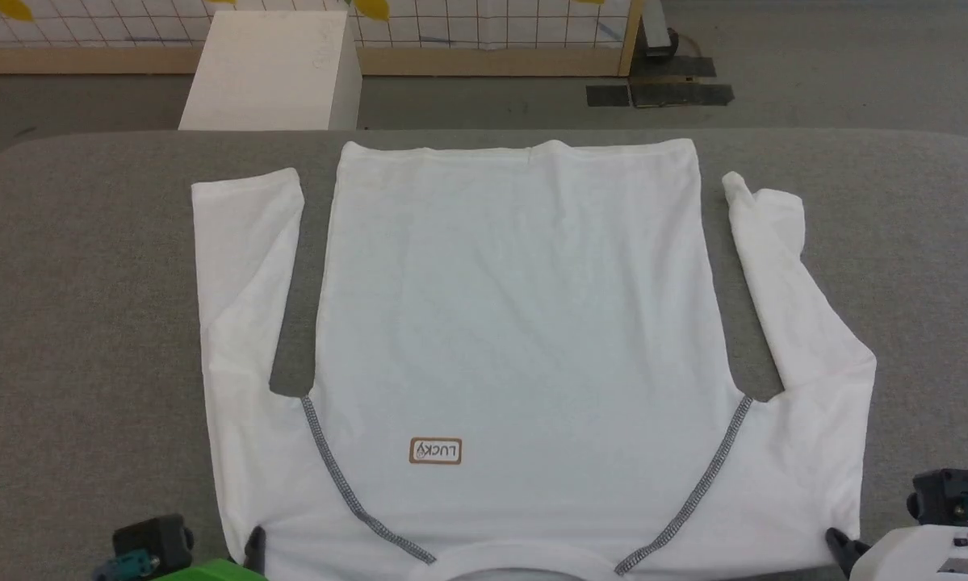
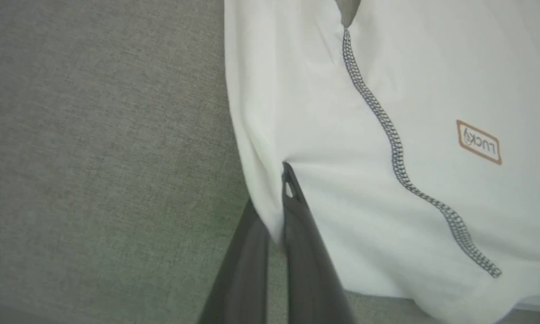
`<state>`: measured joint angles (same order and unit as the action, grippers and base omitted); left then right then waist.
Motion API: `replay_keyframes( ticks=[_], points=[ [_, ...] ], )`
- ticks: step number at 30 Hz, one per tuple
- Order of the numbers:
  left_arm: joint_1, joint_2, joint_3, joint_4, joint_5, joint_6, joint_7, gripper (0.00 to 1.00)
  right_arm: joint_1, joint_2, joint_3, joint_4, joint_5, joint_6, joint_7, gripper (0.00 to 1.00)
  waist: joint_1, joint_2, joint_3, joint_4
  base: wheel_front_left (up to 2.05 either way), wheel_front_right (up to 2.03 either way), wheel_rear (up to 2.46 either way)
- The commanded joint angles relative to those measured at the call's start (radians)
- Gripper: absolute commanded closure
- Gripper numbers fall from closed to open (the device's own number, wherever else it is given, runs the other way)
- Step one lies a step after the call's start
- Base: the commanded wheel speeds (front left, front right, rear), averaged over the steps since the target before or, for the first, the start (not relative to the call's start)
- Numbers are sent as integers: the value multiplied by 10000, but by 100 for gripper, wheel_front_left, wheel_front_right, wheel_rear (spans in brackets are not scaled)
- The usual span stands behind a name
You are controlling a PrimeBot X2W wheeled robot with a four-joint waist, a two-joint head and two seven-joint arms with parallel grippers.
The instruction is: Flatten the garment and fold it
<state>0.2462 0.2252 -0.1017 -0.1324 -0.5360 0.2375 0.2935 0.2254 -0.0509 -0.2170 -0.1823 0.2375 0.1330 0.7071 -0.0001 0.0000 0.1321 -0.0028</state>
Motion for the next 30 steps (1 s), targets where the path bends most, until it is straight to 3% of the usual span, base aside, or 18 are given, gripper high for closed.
replay_keyframes(
  ticks=[1,6,7,8,9,10,16,23,30],
  points=[
    [-122,-29,-83,227,140,-69,-174,100,-139,-13,68,300,-81,-23,-226,100,1,0,73,20,0,0,0],
    [-585,-356,-619,1191,402,-315,-715,100,-561,1,593,1599,-97,-23,-1016,100,1,0,152,68,0,0,0],
    [-651,-391,-668,1354,445,-331,-804,96,-625,2,619,1768,-63,-23,-1162,100,1,0,153,80,0,0,0],
    [-723,-432,-717,1534,478,-352,-900,26,-696,2,657,1939,-11,-23,-1363,58,1,0,146,97,0,0,0],
    [-769,-462,-741,1656,483,-371,-965,0,-728,3,707,2053,24,-23,-1490,21,1,0,134,110,0,0,0],
    [-806,-492,-758,1775,482,-392,-1045,0,-741,4,736,2142,58,-23,-1627,0,1,0,109,122,0,0,0],
    [-681,-306,-542,1742,523,-314,-1345,0,-631,5,381,1976,-226,-23,-2737,0,1,0,-142,191,0,0,0],
    [-488,304,-59,539,950,-23,-1816,0,-443,6,-185,884,-996,-23,-4621,0,1,0,-174,42,0,0,0],
    [-1686,1107,101,55,1809,-214,-2701,0,-1035,-292,618,319,-1171,-23,-6765,0,1,0,414,-332,0,0,0]
  ],
)
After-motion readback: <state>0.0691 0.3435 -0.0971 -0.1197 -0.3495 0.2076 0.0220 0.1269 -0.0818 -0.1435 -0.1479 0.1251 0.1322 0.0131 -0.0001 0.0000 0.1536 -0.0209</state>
